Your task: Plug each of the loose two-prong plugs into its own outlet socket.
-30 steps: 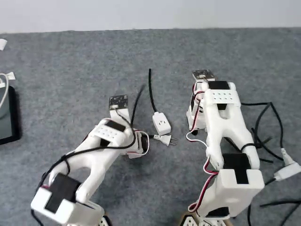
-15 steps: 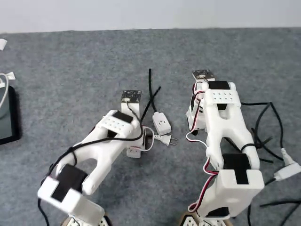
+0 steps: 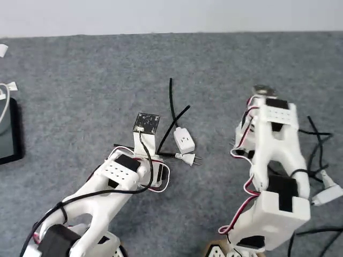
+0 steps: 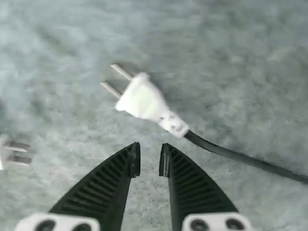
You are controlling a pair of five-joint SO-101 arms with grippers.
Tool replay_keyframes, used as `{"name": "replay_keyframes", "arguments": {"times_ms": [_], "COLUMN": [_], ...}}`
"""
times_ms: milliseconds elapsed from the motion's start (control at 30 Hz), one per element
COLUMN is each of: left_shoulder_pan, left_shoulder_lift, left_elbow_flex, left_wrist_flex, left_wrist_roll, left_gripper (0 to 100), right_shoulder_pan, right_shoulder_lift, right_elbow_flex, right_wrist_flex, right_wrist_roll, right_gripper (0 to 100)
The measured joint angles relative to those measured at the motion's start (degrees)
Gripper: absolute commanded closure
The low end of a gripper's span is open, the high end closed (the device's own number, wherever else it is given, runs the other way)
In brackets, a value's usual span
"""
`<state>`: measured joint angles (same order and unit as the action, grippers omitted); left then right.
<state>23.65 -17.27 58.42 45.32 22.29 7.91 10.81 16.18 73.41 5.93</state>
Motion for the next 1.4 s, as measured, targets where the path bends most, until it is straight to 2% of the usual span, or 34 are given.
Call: {"name": "replay_keyframes", "arguments": {"times_ms": [133,233,367,633,767,900,1133,1267,1400], "left_shoulder_pan": [0.0,0.0,0.0,-1.1,-1.1,-1.1,-1.1,-1.1,-1.1], "left_shoulder_lift": [-0.2,-0.2,-0.2,-0.2,-0.2,-0.2,-0.2,-0.2,-0.2], "left_elbow_flex": [0.0,0.1,0.2,1.1,1.1,1.1,1.1,1.1,1.1], "left_wrist_flex": [-0.2,-0.2,-0.2,-0.2,-0.2,-0.2,-0.2,-0.2,-0.2], "left_wrist_roll": [0.0,0.0,0.0,0.0,0.0,0.0,0.0,0.0,0.0], "left_gripper": [98,98,98,98,98,98,98,98,98], "right_shoulder_pan": [0.1,1.3,5.8,19.2,23.7,28.7,34.1,34.6,35.2], "right_shoulder_lift": [0.0,-0.1,-0.1,-0.1,-1.8,-6.7,-13.3,-13.3,-13.3], "right_elbow_flex": [3.6,3.6,4.0,4.2,4.3,6.0,10.7,15.2,18.8], "right_wrist_flex": [-4.9,-5.7,-5.5,-3.1,-2.7,-2.9,-10.6,-14.3,-19.8], "right_wrist_roll": [9.7,13.0,17.7,24.5,33.2,45.6,62.8,69.7,73.5], "right_gripper": [93.0,93.0,93.1,93.1,93.1,93.1,93.1,93.1,93.1]}}
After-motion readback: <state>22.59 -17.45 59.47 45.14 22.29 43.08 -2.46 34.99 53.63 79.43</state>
